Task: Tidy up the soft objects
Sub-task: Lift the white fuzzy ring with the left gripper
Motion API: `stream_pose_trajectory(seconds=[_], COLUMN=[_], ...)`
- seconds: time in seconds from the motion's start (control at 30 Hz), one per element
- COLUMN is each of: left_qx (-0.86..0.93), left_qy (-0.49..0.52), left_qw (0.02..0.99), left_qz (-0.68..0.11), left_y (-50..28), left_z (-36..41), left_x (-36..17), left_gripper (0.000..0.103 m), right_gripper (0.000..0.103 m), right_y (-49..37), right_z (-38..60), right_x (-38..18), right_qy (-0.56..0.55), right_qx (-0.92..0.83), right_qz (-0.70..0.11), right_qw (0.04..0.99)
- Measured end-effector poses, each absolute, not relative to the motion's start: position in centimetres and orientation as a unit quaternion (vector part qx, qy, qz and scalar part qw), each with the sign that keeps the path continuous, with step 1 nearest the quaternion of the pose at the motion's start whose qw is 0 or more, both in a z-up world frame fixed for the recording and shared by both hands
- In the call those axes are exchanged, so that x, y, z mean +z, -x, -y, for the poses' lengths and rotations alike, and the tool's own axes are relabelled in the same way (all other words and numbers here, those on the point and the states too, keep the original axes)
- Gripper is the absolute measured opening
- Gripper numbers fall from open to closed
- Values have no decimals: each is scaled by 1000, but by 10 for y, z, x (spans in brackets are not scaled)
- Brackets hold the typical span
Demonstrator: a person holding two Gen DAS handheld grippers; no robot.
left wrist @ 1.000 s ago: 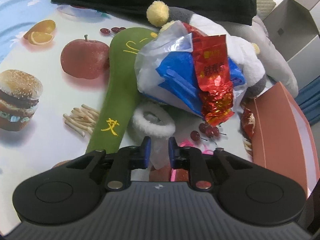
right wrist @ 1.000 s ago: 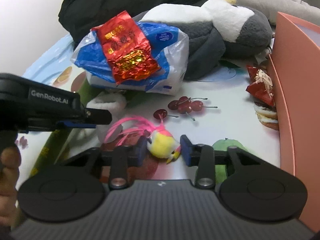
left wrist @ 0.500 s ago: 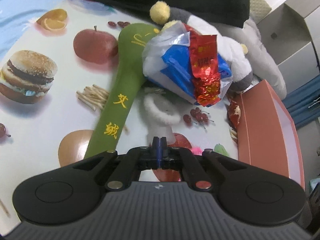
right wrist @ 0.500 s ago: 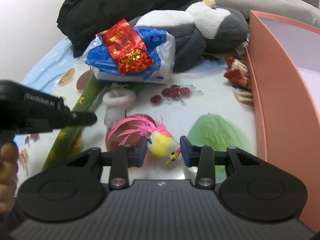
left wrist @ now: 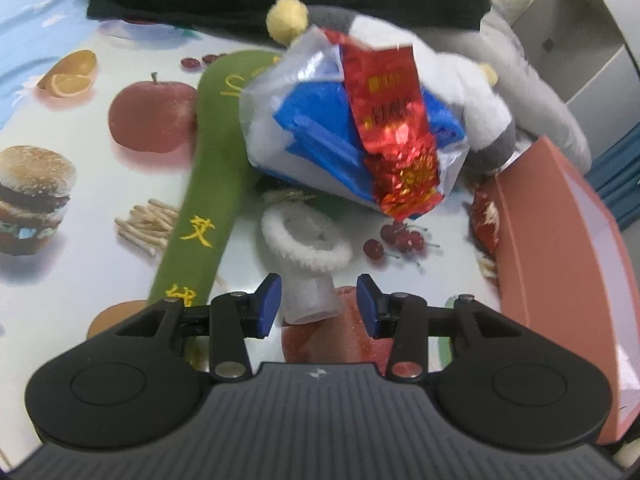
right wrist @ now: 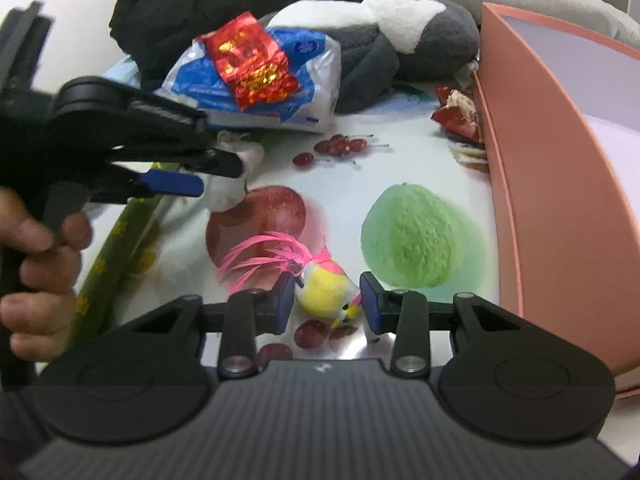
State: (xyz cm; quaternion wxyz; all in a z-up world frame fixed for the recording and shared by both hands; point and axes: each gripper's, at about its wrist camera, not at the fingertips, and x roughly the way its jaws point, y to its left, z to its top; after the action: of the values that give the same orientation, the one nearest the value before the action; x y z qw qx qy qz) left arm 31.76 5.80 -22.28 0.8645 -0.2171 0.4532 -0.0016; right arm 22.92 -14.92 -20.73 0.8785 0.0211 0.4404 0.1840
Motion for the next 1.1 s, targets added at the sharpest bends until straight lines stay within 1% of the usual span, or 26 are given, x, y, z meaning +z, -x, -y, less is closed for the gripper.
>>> stream_pose_trajectory(seconds=[0.13, 0.27, 0.43, 0.57, 0.73, 0.83, 1.1], left_qx=[7, 9, -1, -11, -12, -19, -34], left_qy=[180, 155, 155, 178, 201, 211, 283], left_qw=[872, 876, 875, 868, 860, 849, 801], left_qz=[-454, -458, -459, -464, -469, -483, -527], left_y=[-322, -325, -320, -308, -284, -266, -220], left_z=[-48, -42, -45, -49, -55, -53, -53], left_x=[-229, -228, -218, -209, -206, -208, -220], left_gripper=[47, 35, 24, 22, 22, 22, 22], right_gripper=[39, 39, 39, 39, 39, 39, 40], right_y=[-228, -230, -234, -233, -224, -216, -189], right_z=[147, 145, 148, 152, 156, 157, 167], right_x=[-215, -215, -211, -202, -193, -191, -189], right_qy=[-17, -12, -18, -26, -29, -24, -36], right_qx=[179, 183, 175, 171, 169, 165, 161], right_qz=[-445, -441, -440, -436, -430, -433, -442], right_qw=[877, 879, 880, 883, 886, 886, 882])
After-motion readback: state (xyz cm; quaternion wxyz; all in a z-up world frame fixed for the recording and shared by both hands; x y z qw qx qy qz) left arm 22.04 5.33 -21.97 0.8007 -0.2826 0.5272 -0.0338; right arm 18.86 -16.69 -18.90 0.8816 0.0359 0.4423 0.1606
